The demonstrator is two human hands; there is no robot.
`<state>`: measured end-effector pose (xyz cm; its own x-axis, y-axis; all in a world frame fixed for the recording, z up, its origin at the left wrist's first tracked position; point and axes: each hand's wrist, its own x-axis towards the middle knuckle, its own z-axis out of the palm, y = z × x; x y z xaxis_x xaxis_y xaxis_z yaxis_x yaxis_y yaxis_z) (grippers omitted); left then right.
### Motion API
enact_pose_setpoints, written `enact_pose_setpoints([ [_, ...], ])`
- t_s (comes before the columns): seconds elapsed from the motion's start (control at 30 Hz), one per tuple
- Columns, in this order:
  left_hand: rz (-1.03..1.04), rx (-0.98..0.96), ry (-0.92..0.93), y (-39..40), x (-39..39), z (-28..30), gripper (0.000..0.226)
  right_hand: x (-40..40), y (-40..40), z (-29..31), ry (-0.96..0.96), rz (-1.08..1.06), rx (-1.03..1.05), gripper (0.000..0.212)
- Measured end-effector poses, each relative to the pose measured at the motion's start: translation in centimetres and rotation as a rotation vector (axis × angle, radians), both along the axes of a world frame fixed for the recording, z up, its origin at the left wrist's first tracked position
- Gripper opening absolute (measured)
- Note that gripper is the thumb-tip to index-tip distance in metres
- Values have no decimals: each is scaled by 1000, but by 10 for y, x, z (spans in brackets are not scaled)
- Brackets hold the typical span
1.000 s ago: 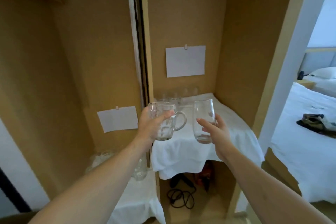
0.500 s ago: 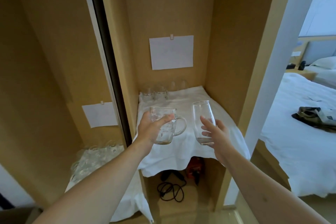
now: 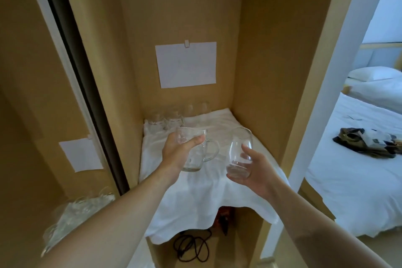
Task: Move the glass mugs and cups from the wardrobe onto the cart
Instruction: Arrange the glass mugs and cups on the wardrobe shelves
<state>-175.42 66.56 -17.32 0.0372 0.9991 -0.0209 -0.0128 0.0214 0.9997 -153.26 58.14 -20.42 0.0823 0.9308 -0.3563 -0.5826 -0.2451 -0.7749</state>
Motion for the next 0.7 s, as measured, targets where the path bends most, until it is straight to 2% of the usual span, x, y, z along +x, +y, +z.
enact_pose_setpoints([
  [0.07, 5, -27, -6, 26, 7, -2, 96, 6, 21, 2, -63, 47, -12, 55],
  [0.13, 3, -55, -5, 51, 14, -4, 98, 11, 41, 5, -157, 77, -13, 52],
  [0.3, 5, -97, 7, 106, 24, -11, 82, 14, 91, 13, -572, -38, -171, 80],
  [0.4, 16, -131, -38, 135, 28, -19, 83, 14, 119, 14, -636, -57, -200, 95],
  [0.5, 23, -141, -66, 160, 31, -24, 65, 17, 147, 13, -790, -99, -233, 102],
  [0.7, 37, -152, -58, 195, 37, -23, 75, 37, 202, 5, -1044, -153, -238, 104],
])
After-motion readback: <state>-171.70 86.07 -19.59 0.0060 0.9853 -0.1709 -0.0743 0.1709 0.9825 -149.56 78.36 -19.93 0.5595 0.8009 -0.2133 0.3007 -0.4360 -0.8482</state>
